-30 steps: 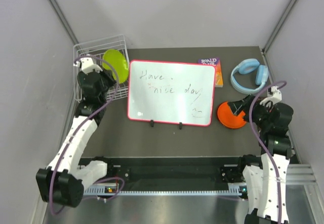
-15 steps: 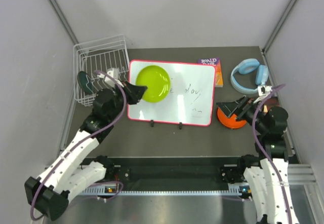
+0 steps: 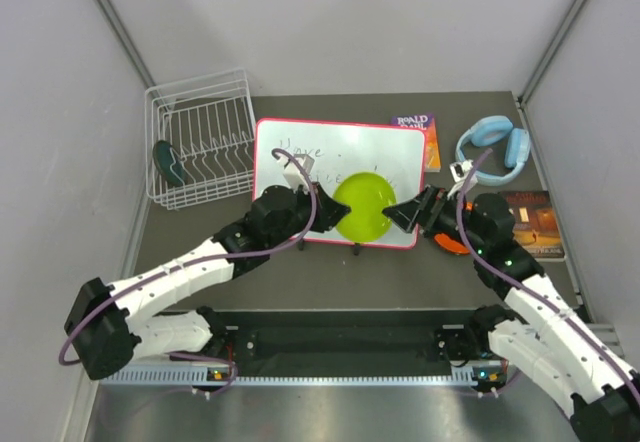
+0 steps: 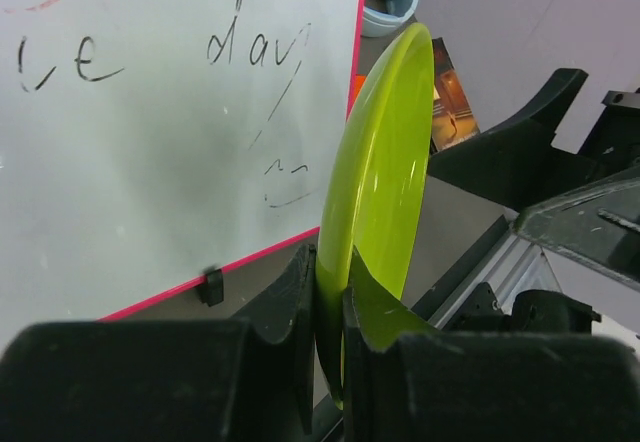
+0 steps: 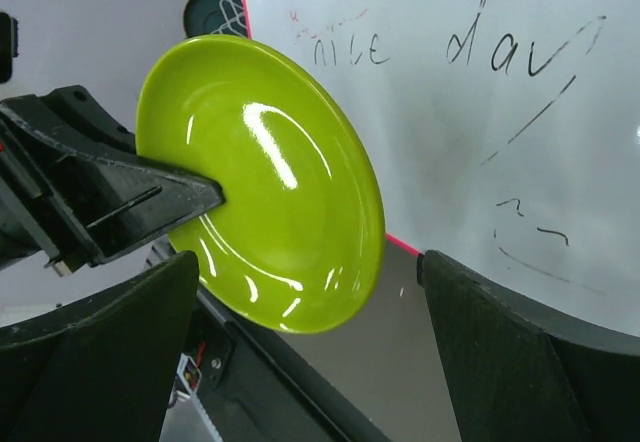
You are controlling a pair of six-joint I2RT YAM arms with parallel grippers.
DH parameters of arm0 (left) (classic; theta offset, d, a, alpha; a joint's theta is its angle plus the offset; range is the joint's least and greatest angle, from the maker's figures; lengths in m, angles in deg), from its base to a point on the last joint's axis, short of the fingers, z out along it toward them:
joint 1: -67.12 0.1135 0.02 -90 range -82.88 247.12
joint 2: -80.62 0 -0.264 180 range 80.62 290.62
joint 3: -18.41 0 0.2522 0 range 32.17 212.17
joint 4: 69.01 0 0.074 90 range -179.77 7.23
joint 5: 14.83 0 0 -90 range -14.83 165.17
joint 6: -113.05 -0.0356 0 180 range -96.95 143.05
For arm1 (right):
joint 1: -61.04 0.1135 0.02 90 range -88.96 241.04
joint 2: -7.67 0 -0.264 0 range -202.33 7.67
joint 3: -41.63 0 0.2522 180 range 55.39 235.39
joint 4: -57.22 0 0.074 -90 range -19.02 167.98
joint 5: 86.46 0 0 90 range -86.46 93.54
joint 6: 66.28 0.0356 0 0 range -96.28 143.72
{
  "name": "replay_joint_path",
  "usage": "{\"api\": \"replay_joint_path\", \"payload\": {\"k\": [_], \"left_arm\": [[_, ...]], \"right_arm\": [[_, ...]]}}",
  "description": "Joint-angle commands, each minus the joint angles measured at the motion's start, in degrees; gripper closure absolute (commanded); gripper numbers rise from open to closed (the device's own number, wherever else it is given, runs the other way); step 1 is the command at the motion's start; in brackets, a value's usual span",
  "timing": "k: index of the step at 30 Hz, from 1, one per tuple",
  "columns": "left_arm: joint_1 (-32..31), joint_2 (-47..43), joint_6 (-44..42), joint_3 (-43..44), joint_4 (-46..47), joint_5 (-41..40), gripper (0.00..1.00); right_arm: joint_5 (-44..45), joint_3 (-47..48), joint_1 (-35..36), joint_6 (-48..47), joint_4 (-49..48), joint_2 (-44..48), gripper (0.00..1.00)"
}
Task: Unload the plates from the dish rack
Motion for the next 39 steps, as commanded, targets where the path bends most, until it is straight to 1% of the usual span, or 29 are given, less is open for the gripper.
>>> {"api": "replay_joint_path", "payload": {"k": [1, 4, 6, 8, 9, 11, 12, 13, 14, 15, 16, 17, 21, 23, 24, 25, 26, 27, 28, 29, 30, 31, 32, 33, 34, 35, 36, 38, 39], "left_arm": [[-1.30, 1.25, -0.78, 4.64, 7.16, -1.25, 1.00], [-1.56, 0.99, -0.87, 4.81, 7.78, -1.07, 1.00], [-1.65, 0.73, -1.04, 4.99, 7.78, -0.64, 1.00], [-1.65, 0.64, -1.13, 4.99, 7.78, 0.07, 1.00], [-1.65, 0.72, -1.13, 4.90, 7.78, 0.25, 1.00], [-1.65, 1.07, -0.96, 4.55, 8.22, 0.77, 1.00], [-1.74, 1.25, -0.78, 4.38, 8.57, 0.77, 1.00], [-1.74, 1.60, -0.26, 3.85, 9.01, 0.77, 1.00], [-1.74, 1.86, 0.01, 3.67, 10.23, 3.21, 1.00], [-1.74, 2.13, 0.18, 3.58, 10.59, 3.58, 1.00], [-1.74, 2.74, 0.62, 3.41, 10.85, 3.94, 1.00], [-1.83, 2.92, 0.80, 3.32, 11.38, 4.29, 1.00], [-1.83, 3.19, 0.89, 2.70, 12.00, 4.55, 1.00], [-1.83, 3.19, 0.10, 2.70, 11.39, 4.29, 0.83], [-1.83, 3.10, -0.34, 2.79, 10.25, 3.33, 0.72], [-1.83, 2.84, -2.08, 3.14, 9.11, 2.63, 0.49], [-1.83, 2.49, -3.06, 3.40, 7.88, 1.58, 0.43], [-1.83, 1.96, -4.20, 3.58, 6.74, -0.87, 0.37], [-1.83, 0.82, -7.17, 3.58, 4.64, -4.64, 0.31], [-1.83, 0.12, -8.94, 3.76, 3.40, -7.02, 0.21], [-1.83, -0.59, -10.61, 4.02, 1.82, -9.48, 0.17], [-1.83, -1.99, -14.72, 4.63, -0.28, -14.90, 0.16], [-1.83, -2.52, -16.76, 5.25, -2.05, -17.39, 0.13], [-1.83, -3.05, -18.43, 5.86, -3.28, -20.64, 0.11], [-1.83, -3.84, -21.75, 6.82, -5.12, -25.80, 0.10], [-1.74, -4.19, -23.27, 7.18, -5.75, -28.64, 0.06], [-1.74, -4.54, -24.59, 7.45, -6.19, -30.84, 0.05], [-1.56, -5.51, -27.84, 7.63, -6.28, -35.84, 0.01], [-1.30, -5.86, -28.64, 7.54, -7.85, -36.92, 0.01]], "right_arm": [[6.82, -0.37, 3.41, 0.17, -7.92, -3.89, 0.07], [6.91, -0.81, 3.76, -0.01, -9.06, -6.45, 0.09], [7.43, -1.69, 3.76, 0.51, -10.29, -7.07, 0.15], [7.35, -3.00, 3.85, 0.69, -13.08, -6.90, 0.28], [7.26, -3.53, 3.76, 1.13, -14.32, -6.03, 0.36], [6.13, -5.46, 3.76, 1.57, -17.40, -4.97, 0.47], [4.47, -5.90, 3.76, 2.09, -20.37, -4.09, 0.61], [3.49, -6.34, 3.76, 2.45, -22.14, -3.65, 0.70], [2.44, -7.22, 3.76, 2.80, -23.73, -3.38, 0.79], [0.60, -7.66, 3.76, 3.50, -26.44, -2.86, 0.92], [0.32, -7.84, 3.76, 3.59, -26.90, -2.68, 0.98], [0.14, -7.84, 3.76, 3.68, -26.91, -2.50, 1.00], [1.63, -8.19, 3.76, 3.16, -24.89, -0.23, 1.00], [4.34, -7.24, 3.32, 2.02, -18.94, 1.97, 1.00], [8.36, -6.71, 3.06, 0.62, -16.21, 4.76, 1.00], [10.41, -5.92, 2.62, -0.18, -12.53, 6.27, 1.00], [12.34, -4.00, 1.05, -0.88, -5.88, 7.94, 1.00], [16.19, -2.84, 0.08, -2.45, -1.46, 11.09, 1.00], [18.14, -1.70, -0.98, -3.25, 2.06, 12.69, 1.00], [20.34, 0.92, -3.33, -4.04, 9.67, 14.18, 1.00], [25.14, 2.43, -4.58, -5.53, 13.05, 16.37, 1.00], [27.45, 3.66, -5.81, -6.42, 15.96, 17.09, 1.00], [29.56, 6.19, -7.91, -7.12, 19.20, 17.62, 1.00], [33.59, 7.35, -8.89, -8.35, 23.85, 18.06, 1.00], [35.80, 9.02, -9.94, -8.88, 25.98, 17.98, 1.00], [40.09, 9.47, -10.30, -9.23, 27.40, 17.72, 1.00], [42.13, 9.82, -10.30, -9.59, 29.85, 16.49, 1.00], [45.30, 10.09, -10.74, -9.33, 31.19, 14.82, 1.00], [45.41, 9.83, -11.09, -8.80, 31.02, 13.07, 1.00]]}}
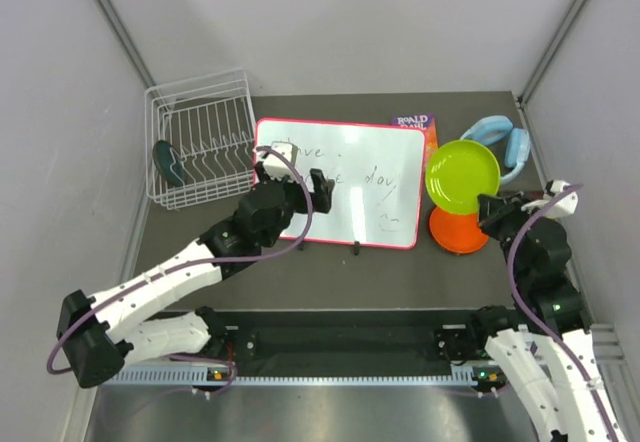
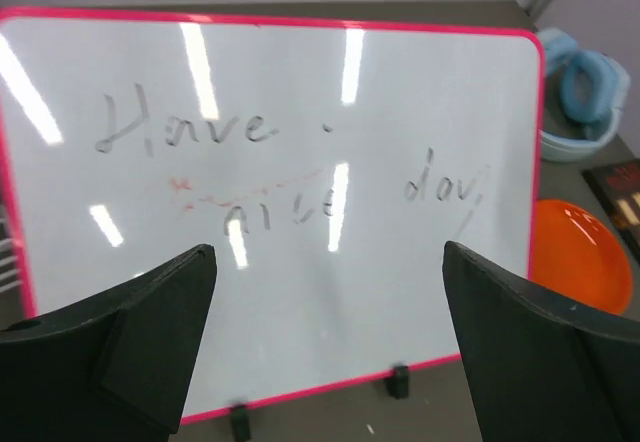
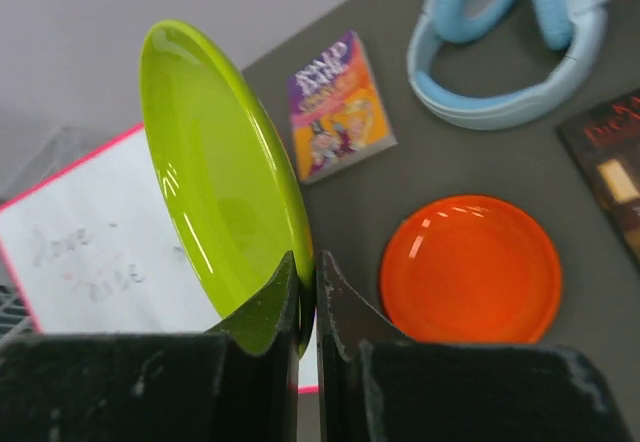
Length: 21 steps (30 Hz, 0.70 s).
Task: Unload the plates from the dish rack
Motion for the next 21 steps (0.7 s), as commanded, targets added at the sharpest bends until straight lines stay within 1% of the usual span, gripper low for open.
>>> {"api": "replay_joint_path", "payload": {"k": [1, 3, 4, 5, 6, 7, 8, 9, 10, 11, 13, 16, 17, 21], "left_arm": [[0.80, -3.33, -9.82, 2.23, -3.23, -14.59, 0.01], [3.16, -3.60, -9.74, 1.87, -4.19, -13.02, 0.01], [4.30, -4.03, -8.70, 1.70, -4.63, -11.71, 0.01], [7.10, -4.04, -7.90, 1.52, -5.25, -10.39, 0.01], [8.69, -4.30, -7.20, 1.35, -5.95, -6.64, 0.01], [10.28, -4.65, -5.62, 0.74, -6.22, -5.03, 0.01], [13.25, -4.91, -4.91, 0.29, -6.22, -3.19, 0.01], [14.50, -5.61, -4.04, -0.75, -5.70, -0.56, 0.01], [15.38, -5.97, -3.94, -1.11, -5.52, 0.16, 0.01], [16.52, -6.14, -3.85, -1.38, -5.34, 0.52, 0.01], [17.23, -6.32, -4.20, -1.73, -5.34, 0.26, 0.01], [19.95, -5.62, -3.86, -1.56, -5.60, 1.83, 0.01], [22.05, -5.53, -3.42, -1.56, -5.60, 2.88, 0.01], [26.54, -5.09, -1.39, -2.52, -4.38, 6.23, 0.01]], "right_arm": [[10.41, 0.32, -1.82, -1.48, 8.35, -4.91, 1.00], [10.07, -1.09, -3.58, -1.47, 6.08, -7.36, 1.00], [8.84, -2.49, -6.46, -1.74, 5.02, -8.33, 1.00], [4.74, -3.20, -8.58, -2.26, 3.96, -9.48, 1.00], [1.92, -3.99, -11.03, -3.31, 2.91, -11.49, 1.00], [-0.90, -5.82, -17.06, -3.93, -0.15, -12.38, 1.00], [-6.41, -6.97, -19.65, -4.46, -1.83, -13.17, 1.00], [-9.33, -8.03, -22.20, -5.42, -3.67, -14.40, 1.00], [-12.15, -9.52, -26.92, -6.13, -5.87, -15.02, 1.00], [-17.40, -10.06, -28.71, -7.00, -7.02, -15.98, 1.00], [-20.16, -11.46, -31.52, -7.45, -8.70, -16.95, 1.00], [-21.31, -13.13, -32.50, -8.33, -11.24, -19.67, 1.00], [-22.71, -13.66, -32.68, -8.33, -12.99, -20.99, 1.00], [-27.73, -16.74, -33.21, -7.80, -18.36, -24.25, 1.00]]}}
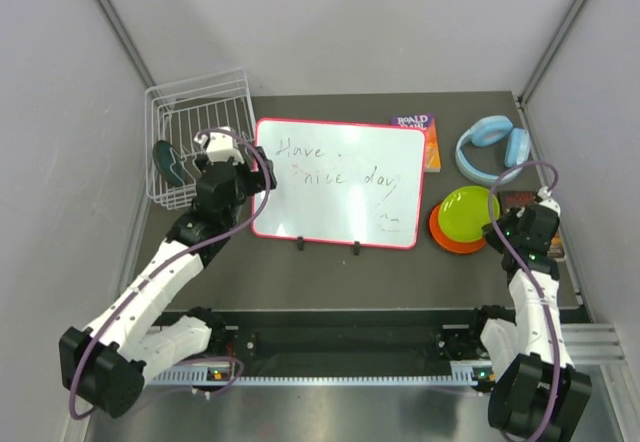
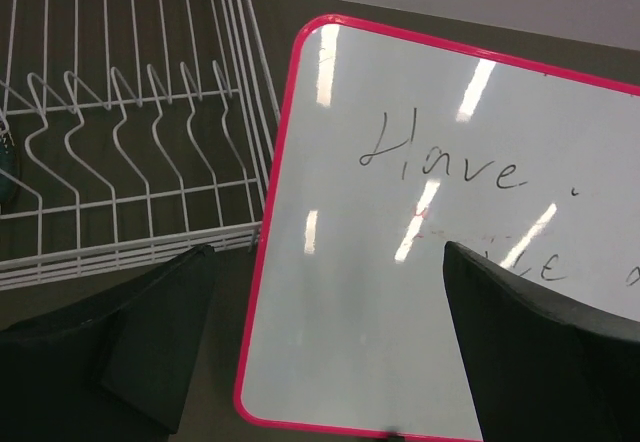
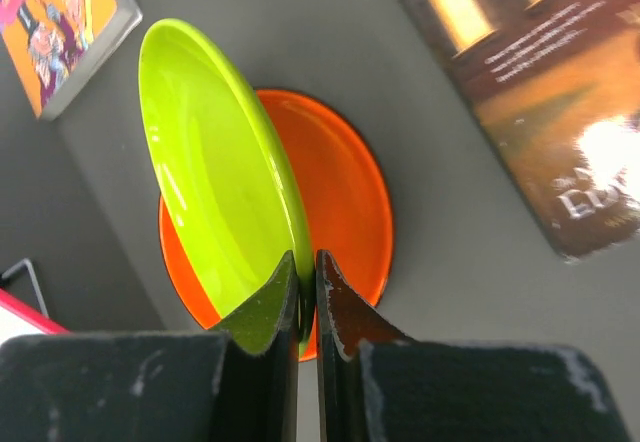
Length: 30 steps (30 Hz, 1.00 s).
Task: Unload the plates from the dish rack
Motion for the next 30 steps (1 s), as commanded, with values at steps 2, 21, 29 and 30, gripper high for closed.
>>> {"api": "replay_joint_path", "payload": {"k": [2, 21, 29, 30], "left_arm": [[6.31, 0.42, 2.83, -1.39, 2.25, 5.86, 0.01], [25.38, 9.29, 6.87, 4.31, 3.92, 10.17, 0.01], [39.10, 16.14, 6.43, 10.03, 3.83, 13.25, 0.02], [39.89, 16.59, 6.43, 10.39, 3.83, 12.73, 0.02]], "right_arm": [[-7.58, -2.08, -0.99, -1.20, -9.78, -3.84, 1.00], [-6.00, 1.61, -1.52, -3.14, 2.87, 2.65, 0.11], [-1.87, 8.38, -1.60, -4.10, 8.85, 8.79, 0.00], [-2.30, 8.73, -1.52, -4.28, 8.59, 9.59, 0.00]]}}
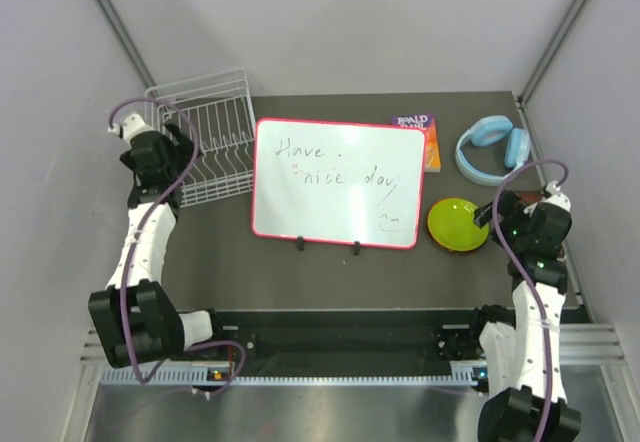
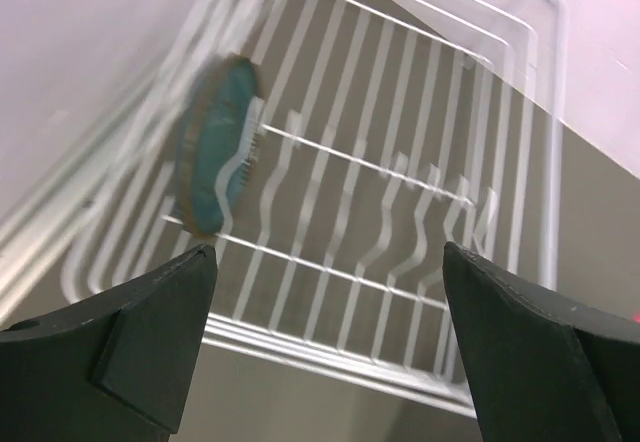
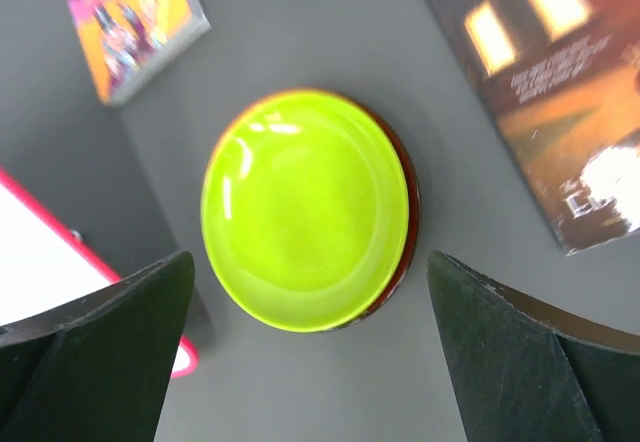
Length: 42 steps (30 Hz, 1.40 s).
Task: Unload the plates from the dish rack
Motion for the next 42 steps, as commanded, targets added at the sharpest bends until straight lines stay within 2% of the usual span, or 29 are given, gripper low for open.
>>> {"api": "replay_joint_path", "payload": {"k": [1, 2, 3, 5, 8, 13, 17, 26, 32, 33, 34, 36, 37, 42], "left_arm": [[4.86, 2.82, 0.29, 3.22, 2.70, 0.56, 0.02], [5.22, 3.69, 0.29, 2.79, 2.70, -0.15, 0.02], [5.48, 4.22, 0.29, 2.17, 7.57, -0.07, 0.02], [5.84, 6.50, -0.14, 1.47, 10.77, 0.72, 0.02], [5.92, 10.98, -0.41, 2.25, 12.28, -2.43, 0.10], [5.92, 15.30, -1.11, 1.20, 19.64, -3.93, 0.12], [6.01, 19.25, -3.92, 3.21, 20.63, -7.62, 0.14], [6.10, 25.58, -4.10, 5.24, 22.38, -11.22, 0.16], [5.92, 27.87, -5.68, 6.47, 22.56, -14.21, 0.23], [5.92, 28.05, -5.68, 6.47, 22.65, -14.57, 0.26], [6.01, 28.40, -6.38, 6.47, 22.65, -14.74, 0.34], [6.01, 28.75, -6.39, 6.30, 22.74, -14.92, 0.38], [6.01, 28.93, -6.65, 6.30, 23.00, -14.92, 0.46], [5.92, 29.45, -6.39, 5.77, 23.61, -14.22, 0.61]], "right_arm": [[0.72, 4.78, -0.58, -2.03, 0.03, 4.77, 0.00], [-0.34, 4.34, -0.66, -2.03, -1.21, 5.30, 0.00], [-1.14, 3.55, -0.58, -1.68, -1.91, 5.21, 0.00], [-3.33, 2.93, -0.49, -0.98, -4.02, 3.56, 0.00], [-4.92, 2.14, -0.58, -1.06, -6.83, 0.31, 0.00], [-6.59, 2.58, -0.58, -1.94, -9.56, -4.36, 0.00], [-7.47, 2.84, -0.58, -1.94, -11.68, -7.26, 0.00], [-8.09, 1.00, -0.58, -2.21, -14.67, -12.01, 0.00], [-8.44, 0.56, -0.58, -2.47, -15.54, -13.16, 0.00], [-8.44, 0.47, -0.58, -2.38, -15.63, -13.24, 0.00], [-8.53, 0.38, -0.58, -2.38, -15.72, -13.24, 0.00], [-8.70, 0.29, -0.58, -2.29, -15.72, -13.16, 0.00], [-8.70, 0.21, -0.58, -2.29, -15.63, -13.16, 0.00], [-9.14, -0.06, -0.58, -2.38, -15.37, -12.81, 0.00]]}}
